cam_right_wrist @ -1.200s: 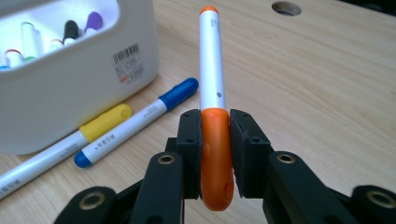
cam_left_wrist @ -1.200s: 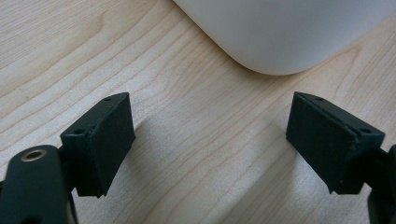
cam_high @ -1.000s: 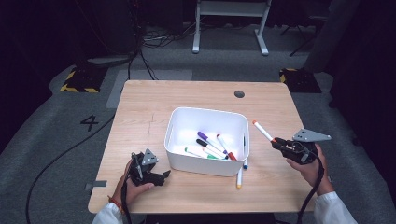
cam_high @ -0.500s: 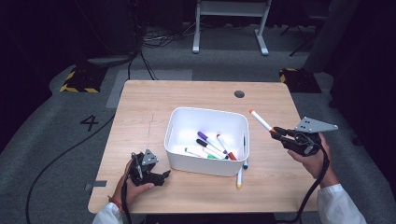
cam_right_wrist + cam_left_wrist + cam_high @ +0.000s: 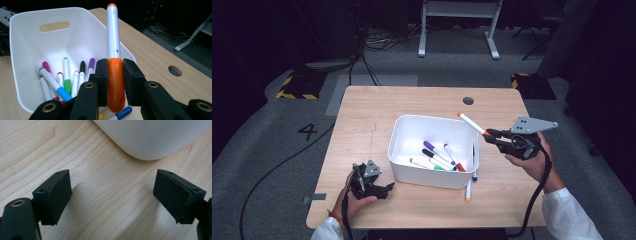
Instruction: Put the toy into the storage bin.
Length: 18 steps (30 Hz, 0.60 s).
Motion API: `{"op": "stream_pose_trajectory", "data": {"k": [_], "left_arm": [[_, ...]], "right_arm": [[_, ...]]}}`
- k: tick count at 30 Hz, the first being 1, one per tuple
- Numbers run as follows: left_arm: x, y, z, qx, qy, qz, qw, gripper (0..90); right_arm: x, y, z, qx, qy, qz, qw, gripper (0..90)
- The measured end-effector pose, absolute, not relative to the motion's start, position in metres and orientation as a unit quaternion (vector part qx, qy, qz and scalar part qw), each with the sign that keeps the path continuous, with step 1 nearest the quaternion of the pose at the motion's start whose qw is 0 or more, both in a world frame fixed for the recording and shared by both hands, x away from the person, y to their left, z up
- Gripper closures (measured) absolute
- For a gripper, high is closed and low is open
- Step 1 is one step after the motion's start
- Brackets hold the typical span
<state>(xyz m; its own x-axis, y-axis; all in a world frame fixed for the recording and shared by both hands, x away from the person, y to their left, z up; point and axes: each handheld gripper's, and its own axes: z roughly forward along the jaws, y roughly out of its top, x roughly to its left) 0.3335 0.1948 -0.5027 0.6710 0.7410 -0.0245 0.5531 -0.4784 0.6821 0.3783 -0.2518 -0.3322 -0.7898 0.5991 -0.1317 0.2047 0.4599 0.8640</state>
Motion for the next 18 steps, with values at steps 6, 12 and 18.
{"op": "stream_pose_trajectory", "data": {"k": [6,12,18], "left_arm": [[0.334,0.195,-0.503,0.849,0.381,0.135,0.34,15.3],[0.333,0.195,-0.503,0.849,0.381,0.136,0.34,15.3],[0.333,0.195,-0.503,0.849,0.381,0.137,0.34,15.3]], "right_arm": [[0.383,-0.218,-0.33,0.219,0.849,0.442,0.191,75.2],[0.394,-0.19,-0.334,0.186,0.868,0.426,0.175,75.2],[0.404,-0.163,-0.347,0.166,0.886,0.412,0.134,75.2]]}}
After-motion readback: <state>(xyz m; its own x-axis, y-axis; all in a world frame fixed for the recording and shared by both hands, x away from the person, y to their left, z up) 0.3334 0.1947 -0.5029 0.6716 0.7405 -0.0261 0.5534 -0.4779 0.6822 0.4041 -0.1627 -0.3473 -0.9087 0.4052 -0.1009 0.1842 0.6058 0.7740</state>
